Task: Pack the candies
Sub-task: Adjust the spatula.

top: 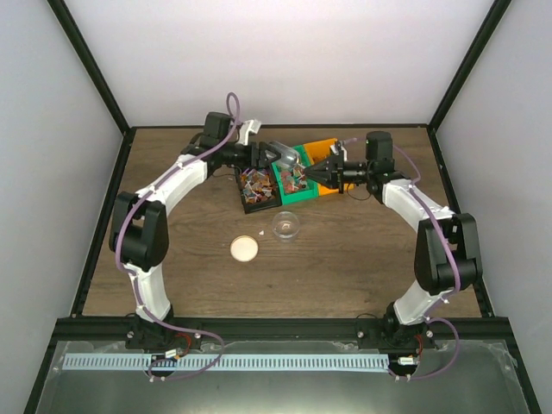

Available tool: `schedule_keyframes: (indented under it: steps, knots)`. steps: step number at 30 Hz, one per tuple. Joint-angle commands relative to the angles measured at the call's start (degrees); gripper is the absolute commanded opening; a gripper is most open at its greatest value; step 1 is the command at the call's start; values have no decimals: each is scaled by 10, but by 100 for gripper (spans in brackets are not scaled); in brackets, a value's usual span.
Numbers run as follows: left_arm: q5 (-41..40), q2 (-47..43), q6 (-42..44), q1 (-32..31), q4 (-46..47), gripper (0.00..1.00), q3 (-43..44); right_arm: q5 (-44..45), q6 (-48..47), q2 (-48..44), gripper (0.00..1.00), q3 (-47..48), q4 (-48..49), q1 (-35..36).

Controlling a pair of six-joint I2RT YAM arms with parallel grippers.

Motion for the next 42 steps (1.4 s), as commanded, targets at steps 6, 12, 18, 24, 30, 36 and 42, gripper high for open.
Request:
schedule_keyframes:
  steps: [6,12,18,24,30,36,42]
  knots:
    - [117,-11,-4,55,89,89,-30,-69,-56,6,1,31,-56,1]
    - [211,-19,-31,60,172,75,-73,-102,-10,11,1,23,7,1]
    - [253,-25,-76,60,249,44,-102,-121,53,22,1,21,84,1]
    - [262,-23,-96,61,268,35,-93,-134,37,38,1,36,58,1]
    - [268,-14,-104,62,277,40,-83,-139,0,45,1,43,13,1]
    - [262,-10,-113,66,286,41,-85,-142,-38,49,1,55,-40,1]
    - [277,2,-168,72,345,19,-90,-137,-88,47,1,56,-106,1]
